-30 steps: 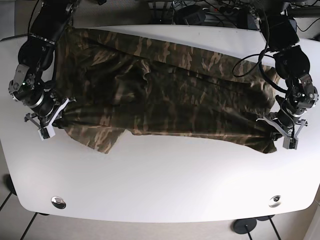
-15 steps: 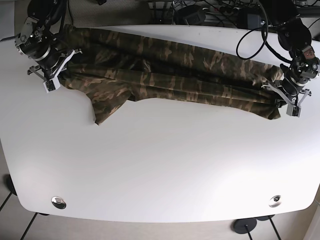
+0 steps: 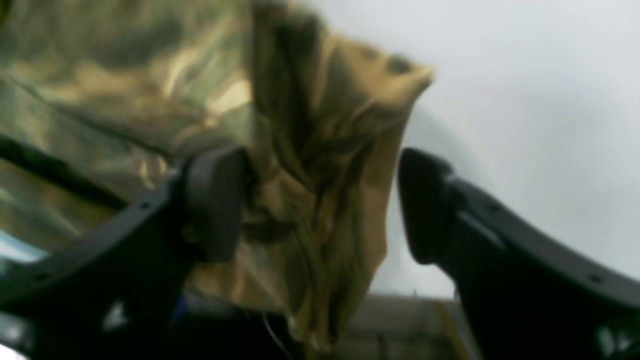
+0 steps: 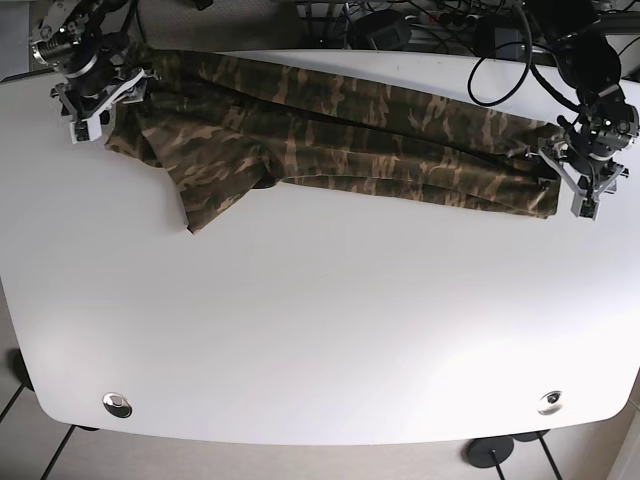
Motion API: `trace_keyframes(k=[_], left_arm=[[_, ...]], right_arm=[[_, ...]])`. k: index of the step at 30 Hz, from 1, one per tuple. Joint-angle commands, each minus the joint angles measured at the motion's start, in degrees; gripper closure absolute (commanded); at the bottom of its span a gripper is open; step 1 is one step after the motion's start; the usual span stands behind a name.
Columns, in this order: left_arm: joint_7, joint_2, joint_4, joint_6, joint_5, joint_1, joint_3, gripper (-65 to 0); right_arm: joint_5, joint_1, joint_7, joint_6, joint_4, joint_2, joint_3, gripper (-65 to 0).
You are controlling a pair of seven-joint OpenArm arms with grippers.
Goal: Fold the T-shirt properly
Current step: 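Release the folded edge and move the right gripper to the shirt end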
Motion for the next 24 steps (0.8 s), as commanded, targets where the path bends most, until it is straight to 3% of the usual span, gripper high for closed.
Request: trace_keyframes(k=[1,5,8,10,12,15,16,18,19,21,24], left_arm=[[-1.58,-1.76,7.28,-0.04,-0.88,-0.83,-0.70,-38.5],[-1.58,-1.41,10.26,-0.04,-3.87,-0.83,3.52,-38.5],[-1.58,-0.62,9.56,-0.04,-3.96,-0.03,7.66,-38.2],[-1.58,0.17,7.98,-0.04,-3.96,1.11,6.51,-35.3],[-1.67,0.17,5.87,-0.04,-3.96,1.72,5.90,-25.3],[-1.67,-0.27,1.65,-0.04,-3.96,2.43,5.81,-10.8],[-1.76,-0.36,0.51,-0.04,-4.05,3.57,4.84,-6.4],[-1.76,0.08,-1.60,-0.04,-4.05,4.19,1.85,-5.4],[-1.76,0.08,-2.83,-0.04,-4.05,4.19,1.41,-5.4],[-1.85,0.08,-5.12,-0.04,-4.05,4.19,0.89,-5.4],[-1.94,0.08,-6.79,0.05,-4.05,4.19,0.89,-5.4]], right_arm=[[6.44,0.47,1.07,-0.07,1.39,1.72,2.26,-46.6],[14.44,1.43,0.72,-0.07,1.21,3.21,-0.64,-46.6],[15.23,1.26,0.72,-0.07,0.95,3.04,-6.97,-46.3],[15.23,0.56,0.72,-0.07,-0.98,2.77,-8.72,-39.8],[14.52,0.20,0.98,-0.07,-4.94,2.77,-9.87,-26.5],[7.67,1.96,1.16,-0.07,-11.36,2.95,-10.57,-8.7],[2.74,3.28,1.16,-0.07,-13.73,2.95,-10.75,-5.2],[-6.14,7.50,1.77,-0.07,-18.04,3.12,-10.75,-6.2],[-8.16,8.99,2.65,-0.07,-19.01,3.30,-10.83,-6.3],[-11.67,13.13,4.06,-0.07,-21.03,3.91,-10.92,-6.3],[-12.47,19.81,3.97,-0.07,-25.51,8.22,-14.53,-6.2]])
